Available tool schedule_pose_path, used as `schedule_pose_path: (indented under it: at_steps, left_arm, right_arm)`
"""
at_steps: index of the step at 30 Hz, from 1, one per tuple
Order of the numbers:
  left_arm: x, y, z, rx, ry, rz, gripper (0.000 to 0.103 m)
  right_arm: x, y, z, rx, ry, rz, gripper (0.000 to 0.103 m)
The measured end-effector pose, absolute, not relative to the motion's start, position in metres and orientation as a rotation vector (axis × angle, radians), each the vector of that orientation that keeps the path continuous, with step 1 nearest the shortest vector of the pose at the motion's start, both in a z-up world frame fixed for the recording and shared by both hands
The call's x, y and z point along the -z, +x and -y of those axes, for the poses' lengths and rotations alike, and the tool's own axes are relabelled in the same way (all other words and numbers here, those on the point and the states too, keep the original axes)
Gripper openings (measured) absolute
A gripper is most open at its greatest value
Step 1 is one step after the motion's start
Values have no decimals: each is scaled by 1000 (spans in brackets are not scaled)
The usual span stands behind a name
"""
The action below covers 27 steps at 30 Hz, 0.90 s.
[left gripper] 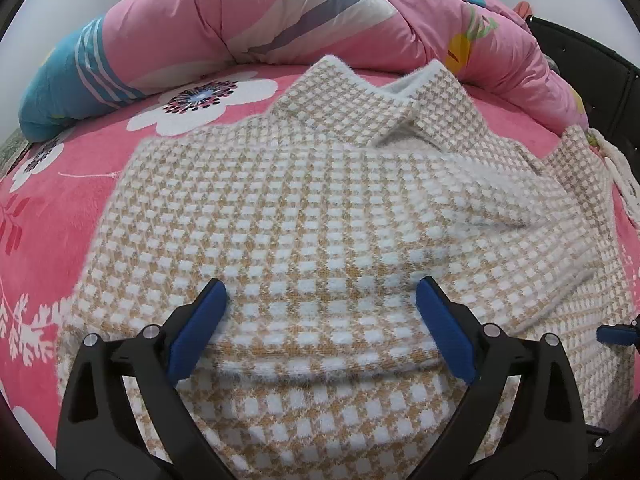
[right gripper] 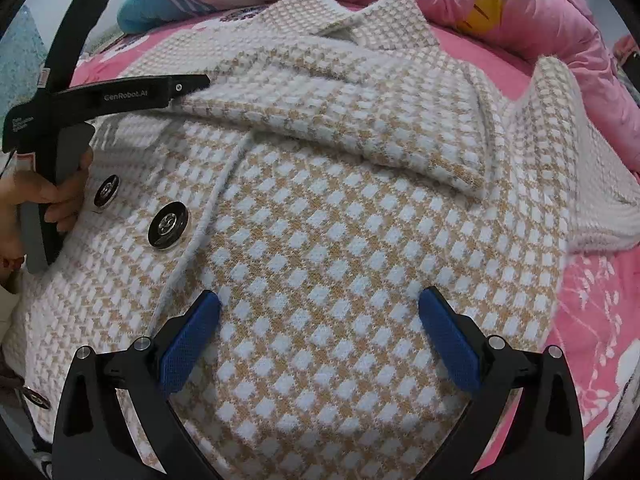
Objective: Fold large clothes
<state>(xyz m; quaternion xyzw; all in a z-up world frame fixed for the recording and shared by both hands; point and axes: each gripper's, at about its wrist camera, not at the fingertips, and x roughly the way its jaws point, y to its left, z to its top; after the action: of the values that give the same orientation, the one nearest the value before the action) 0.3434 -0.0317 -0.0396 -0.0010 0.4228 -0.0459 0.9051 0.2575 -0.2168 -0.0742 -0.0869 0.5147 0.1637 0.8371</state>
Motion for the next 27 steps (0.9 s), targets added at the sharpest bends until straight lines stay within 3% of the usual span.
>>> schedule_pose_path:
  at_steps: [15,27]
  left_arm:
    - [41,343,31,98,-6,-876,93]
    - [42,344,31,99,-7,-876,94]
  right_arm:
    - [32,266,290,-266,118,-1078,97]
    - [12,261,319,-186,135,-1003,97]
